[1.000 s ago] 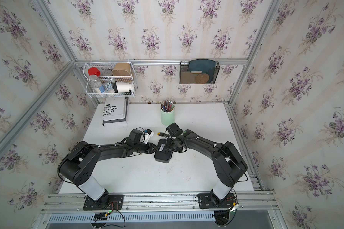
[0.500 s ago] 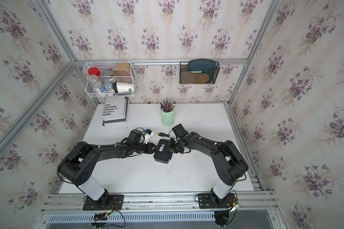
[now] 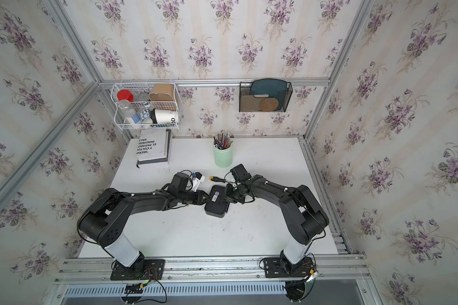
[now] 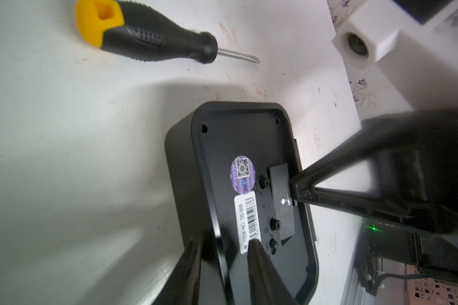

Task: Remove the battery from the alarm
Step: Adjust the cover on the alarm.

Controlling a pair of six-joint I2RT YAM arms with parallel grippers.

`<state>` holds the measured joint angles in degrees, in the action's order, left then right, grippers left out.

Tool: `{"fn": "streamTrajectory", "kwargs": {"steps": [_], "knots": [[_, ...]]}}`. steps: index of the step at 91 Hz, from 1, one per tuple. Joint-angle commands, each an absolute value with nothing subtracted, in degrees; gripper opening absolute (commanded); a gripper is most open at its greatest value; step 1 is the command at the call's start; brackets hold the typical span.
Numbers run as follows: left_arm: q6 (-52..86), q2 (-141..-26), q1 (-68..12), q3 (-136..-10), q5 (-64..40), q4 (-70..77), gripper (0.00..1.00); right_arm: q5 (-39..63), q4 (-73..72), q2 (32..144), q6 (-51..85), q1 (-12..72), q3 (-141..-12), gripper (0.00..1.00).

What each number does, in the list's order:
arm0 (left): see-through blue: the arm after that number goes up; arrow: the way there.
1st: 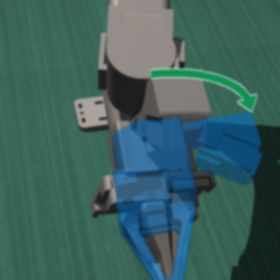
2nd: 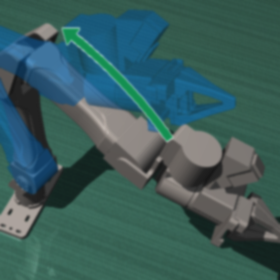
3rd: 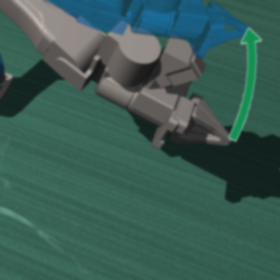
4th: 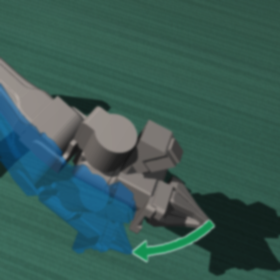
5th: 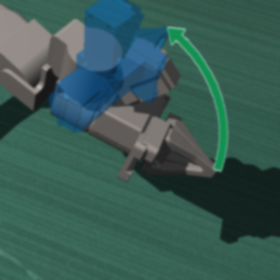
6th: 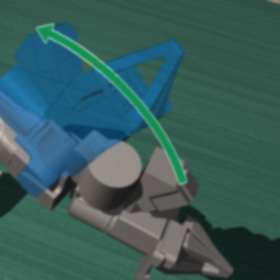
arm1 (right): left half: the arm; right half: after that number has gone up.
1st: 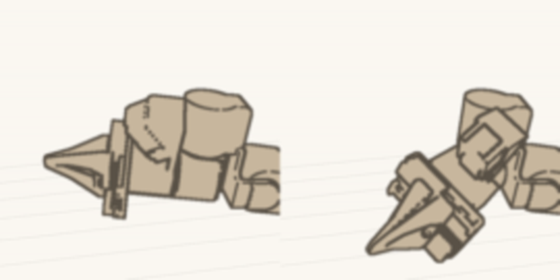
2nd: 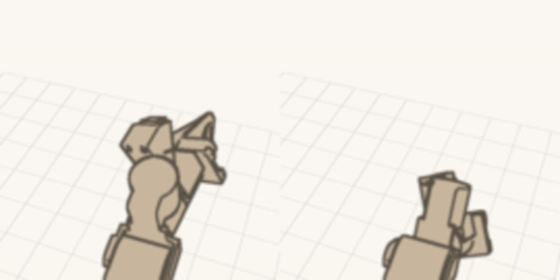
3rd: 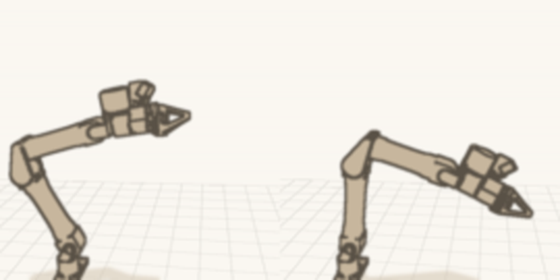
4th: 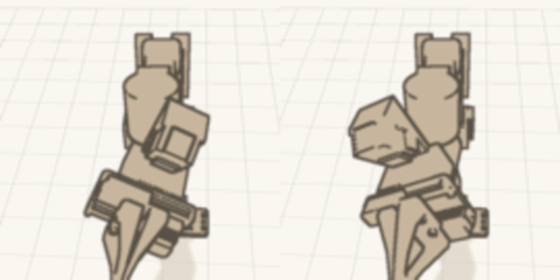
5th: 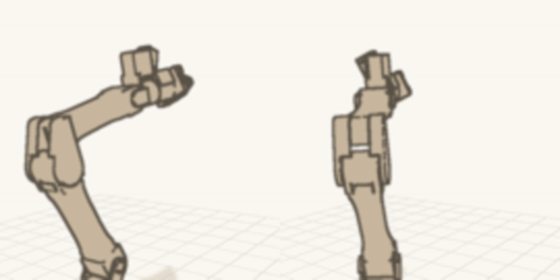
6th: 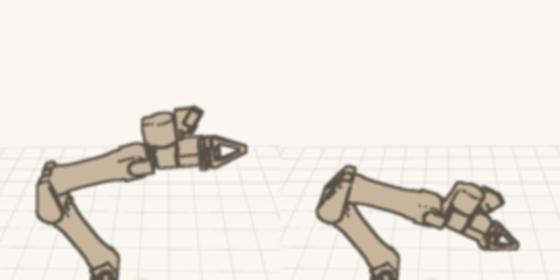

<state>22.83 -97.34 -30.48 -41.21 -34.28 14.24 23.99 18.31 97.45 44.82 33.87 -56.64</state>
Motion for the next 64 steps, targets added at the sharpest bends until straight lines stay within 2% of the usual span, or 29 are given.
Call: {"fn": "streamTrajectory", "kwargs": {"steps": [1, 64], "knots": [[22.21, -97.43, -30.5, -41.48, -34.53, 15.12, 0.34, 24.87, 17.07, 96.8, 45.12, 33.48, -56.51, 0.0], [22.41, -97.64, -30.58, -41.4, -35.0, 15.65, 0.34, 28.58, 14.05, 97.65, 46.57, 32.33, -54.57, 0.0]]}}
